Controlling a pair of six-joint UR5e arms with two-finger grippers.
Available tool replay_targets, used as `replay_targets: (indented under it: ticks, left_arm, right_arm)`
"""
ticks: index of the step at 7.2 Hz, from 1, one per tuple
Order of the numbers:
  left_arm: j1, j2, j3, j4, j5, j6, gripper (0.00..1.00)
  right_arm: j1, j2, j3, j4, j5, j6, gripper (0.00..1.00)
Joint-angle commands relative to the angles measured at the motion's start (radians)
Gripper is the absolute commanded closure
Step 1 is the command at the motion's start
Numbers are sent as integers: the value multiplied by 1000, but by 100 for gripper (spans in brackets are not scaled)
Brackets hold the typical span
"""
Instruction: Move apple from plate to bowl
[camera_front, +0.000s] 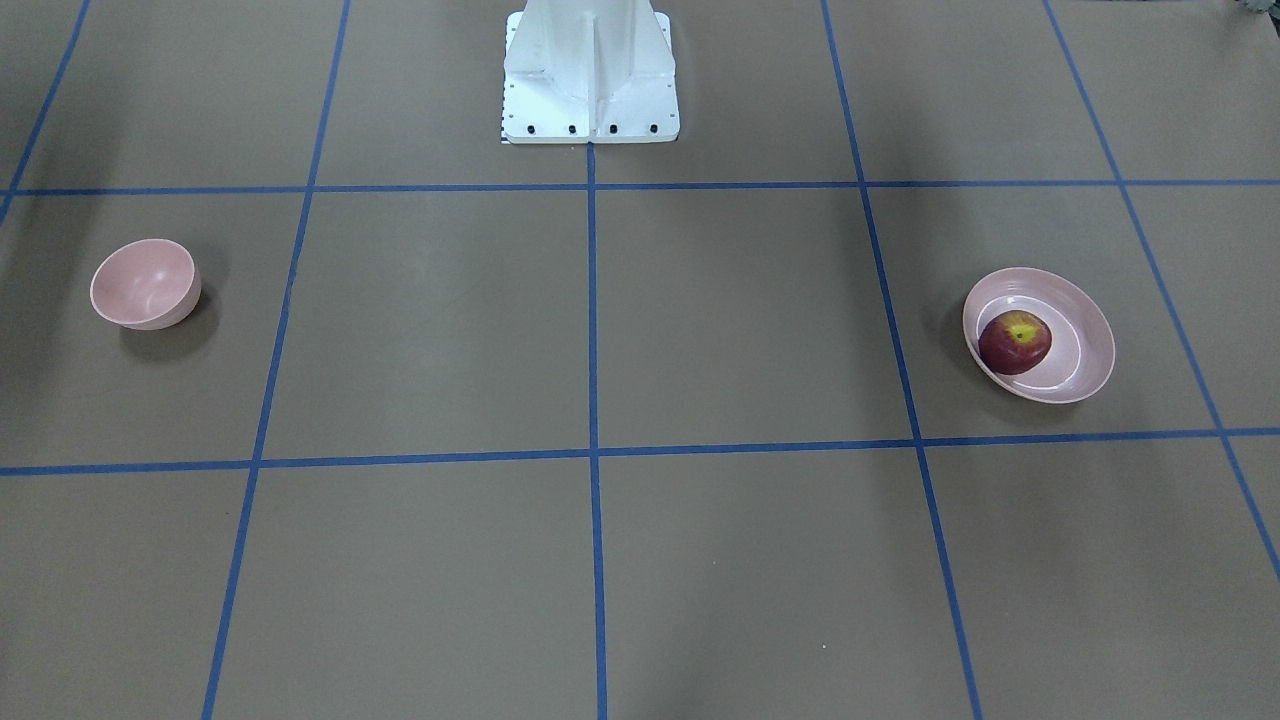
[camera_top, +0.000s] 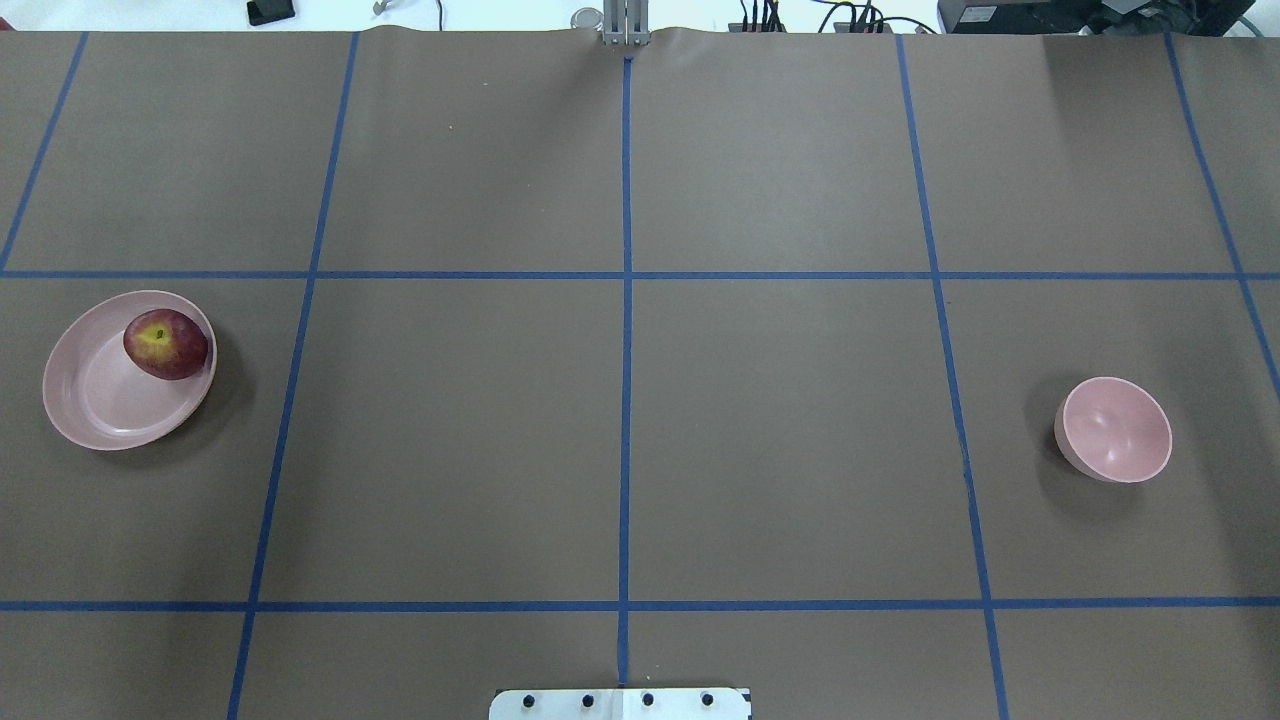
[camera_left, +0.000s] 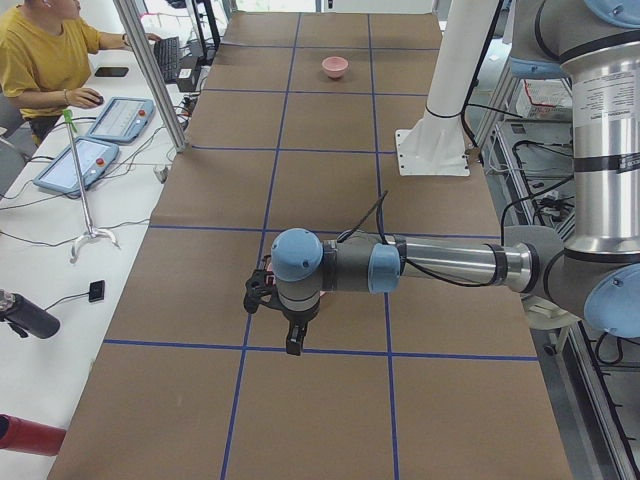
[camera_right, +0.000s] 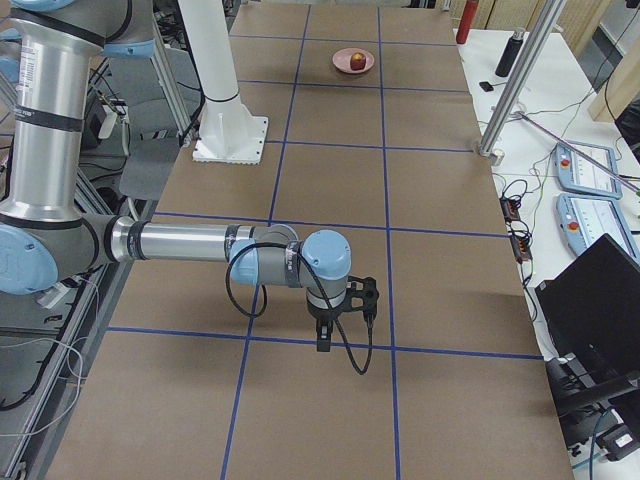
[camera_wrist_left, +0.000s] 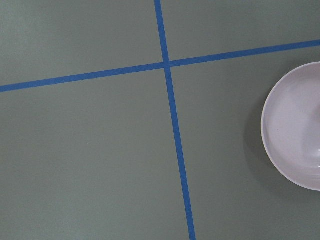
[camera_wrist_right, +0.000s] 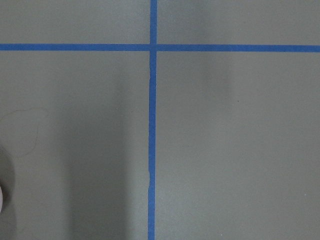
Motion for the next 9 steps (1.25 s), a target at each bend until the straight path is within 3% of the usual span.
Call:
replay_targets:
  ticks: [1,5,7,9]
  left_arm:
    - [0,-5,-1,3,0,-4,2]
    - [0,-31,12,-69,8,1,2]
    - [0,-57,40,-80,0,2,2]
    - [0,-59,39,-101,0,7,2]
  right_arm:
    - [0,0,0,0,0,0,0]
    - [0,0,15,0,2,3,0]
    - [0,0,23,1,53,1,0]
    - [-29,-1,26,71,80,56,0]
